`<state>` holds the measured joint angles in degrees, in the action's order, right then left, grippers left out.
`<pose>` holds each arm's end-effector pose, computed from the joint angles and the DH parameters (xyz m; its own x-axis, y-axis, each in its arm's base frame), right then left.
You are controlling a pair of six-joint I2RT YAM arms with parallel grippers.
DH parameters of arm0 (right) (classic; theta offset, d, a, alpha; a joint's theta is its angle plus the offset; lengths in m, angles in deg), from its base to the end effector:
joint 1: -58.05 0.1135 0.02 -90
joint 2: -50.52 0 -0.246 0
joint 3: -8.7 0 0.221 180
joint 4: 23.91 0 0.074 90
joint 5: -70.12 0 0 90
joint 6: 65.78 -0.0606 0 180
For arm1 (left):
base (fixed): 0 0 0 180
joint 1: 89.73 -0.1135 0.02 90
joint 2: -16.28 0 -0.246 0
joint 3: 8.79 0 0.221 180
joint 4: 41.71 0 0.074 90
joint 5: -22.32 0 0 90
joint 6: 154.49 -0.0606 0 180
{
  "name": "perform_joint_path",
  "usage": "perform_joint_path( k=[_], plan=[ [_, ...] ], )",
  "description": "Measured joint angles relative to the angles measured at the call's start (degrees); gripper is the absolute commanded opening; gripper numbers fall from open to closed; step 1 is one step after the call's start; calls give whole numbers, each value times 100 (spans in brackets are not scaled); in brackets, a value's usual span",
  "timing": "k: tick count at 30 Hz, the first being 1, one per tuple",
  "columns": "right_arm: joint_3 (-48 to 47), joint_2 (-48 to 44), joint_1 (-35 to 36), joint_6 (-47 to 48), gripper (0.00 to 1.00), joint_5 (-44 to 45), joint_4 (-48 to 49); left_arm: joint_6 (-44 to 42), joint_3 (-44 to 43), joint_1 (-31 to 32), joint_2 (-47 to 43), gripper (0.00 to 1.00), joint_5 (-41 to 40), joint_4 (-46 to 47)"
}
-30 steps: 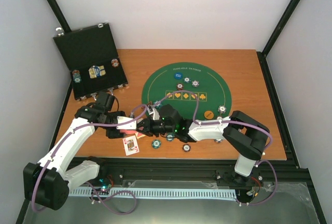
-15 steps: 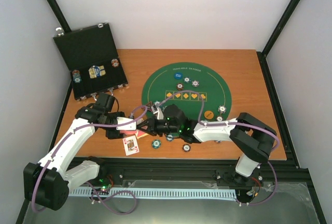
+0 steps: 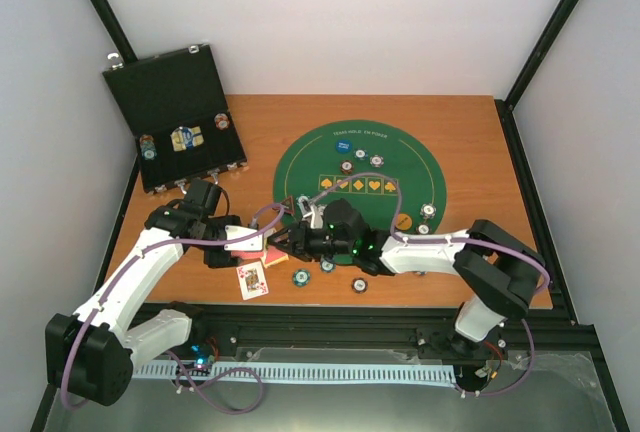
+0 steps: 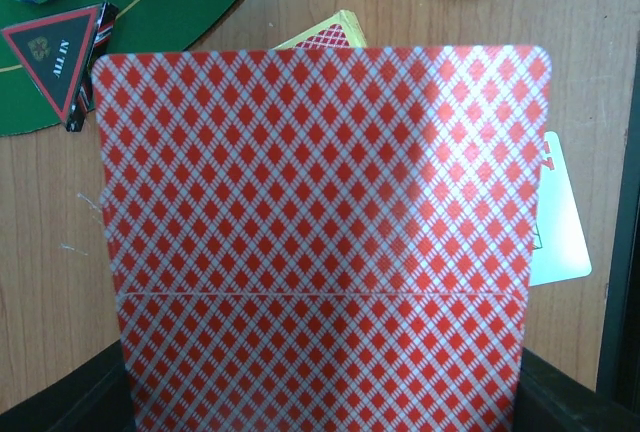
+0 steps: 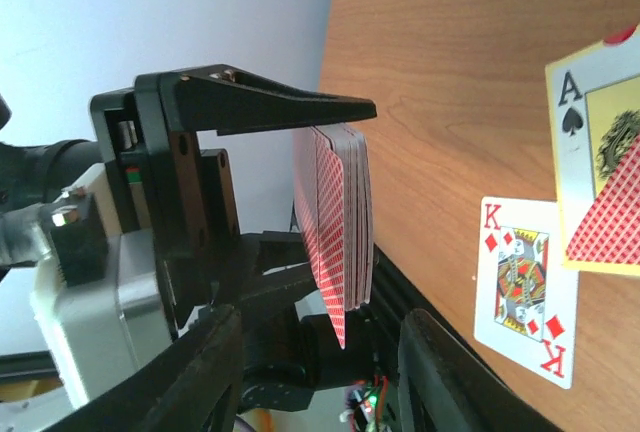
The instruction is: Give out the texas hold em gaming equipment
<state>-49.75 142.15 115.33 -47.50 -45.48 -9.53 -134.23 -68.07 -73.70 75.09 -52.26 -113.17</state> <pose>0.1584 0.2949 0.1970 -0.9850 0.0511 -0.1647 -0.1419 0.3024 0.9426 0.1462 -0.0588 0.2006 0.0132 0.9372 -0.3486 0.9735 0.0676 0.2185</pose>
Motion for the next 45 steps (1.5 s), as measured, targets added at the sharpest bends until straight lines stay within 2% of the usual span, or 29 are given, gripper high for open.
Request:
perform_joint_path(
  k=[6, 16, 45],
  plan=[
    [-291, 407, 177, 26, 31, -66, 13, 2, -2, 0, 2, 50, 33, -2],
    [-737, 855, 343, -31, 3, -92, 63, 2, -17, 0, 2, 50, 61, -7],
    [-151, 706, 302, -518, 3, -31, 1043, 2, -17, 0, -39, 49, 59, -7]
  ],
)
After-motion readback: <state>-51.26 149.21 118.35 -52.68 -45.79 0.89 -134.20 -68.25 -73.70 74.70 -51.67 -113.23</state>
